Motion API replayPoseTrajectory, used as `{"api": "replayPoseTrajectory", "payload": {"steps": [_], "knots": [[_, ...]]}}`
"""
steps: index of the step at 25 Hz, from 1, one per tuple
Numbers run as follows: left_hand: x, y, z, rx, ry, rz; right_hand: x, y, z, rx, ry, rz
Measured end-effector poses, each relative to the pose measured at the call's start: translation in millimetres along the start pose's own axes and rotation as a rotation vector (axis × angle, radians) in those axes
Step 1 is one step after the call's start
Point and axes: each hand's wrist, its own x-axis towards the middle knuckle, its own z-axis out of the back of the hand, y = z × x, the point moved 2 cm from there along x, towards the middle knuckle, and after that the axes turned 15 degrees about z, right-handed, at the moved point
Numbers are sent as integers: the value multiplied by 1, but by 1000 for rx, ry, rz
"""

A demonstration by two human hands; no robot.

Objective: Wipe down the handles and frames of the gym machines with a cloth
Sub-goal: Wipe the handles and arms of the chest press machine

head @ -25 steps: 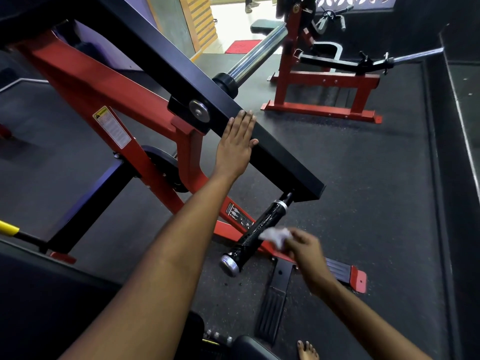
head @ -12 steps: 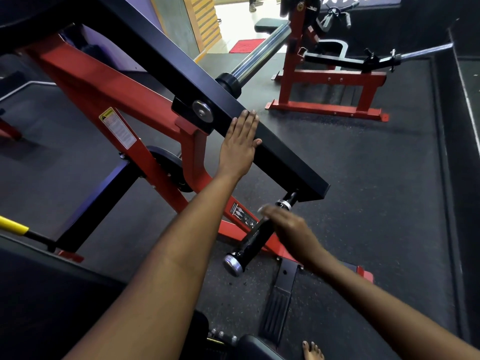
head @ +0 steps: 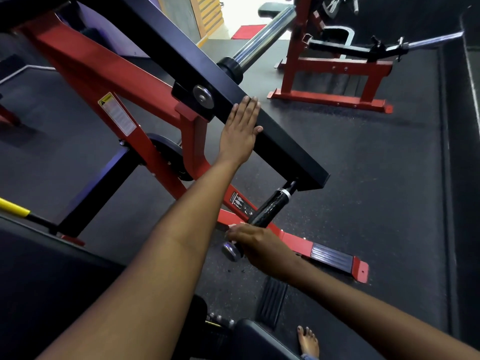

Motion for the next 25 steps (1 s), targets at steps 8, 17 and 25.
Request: {"api": "replayPoseTrajectory", "payload": {"steps": [8, 17, 25], "knots": [[0, -1, 2, 4, 4, 3, -82, -11, -27, 269, -466, -502], [0, -1, 3, 21, 5, 7, -19, 0, -46, 1870, -832, -1101], [-1, -1, 2, 9, -1, 5, -34, -39, 39, 1300, -851, -1409]]}}
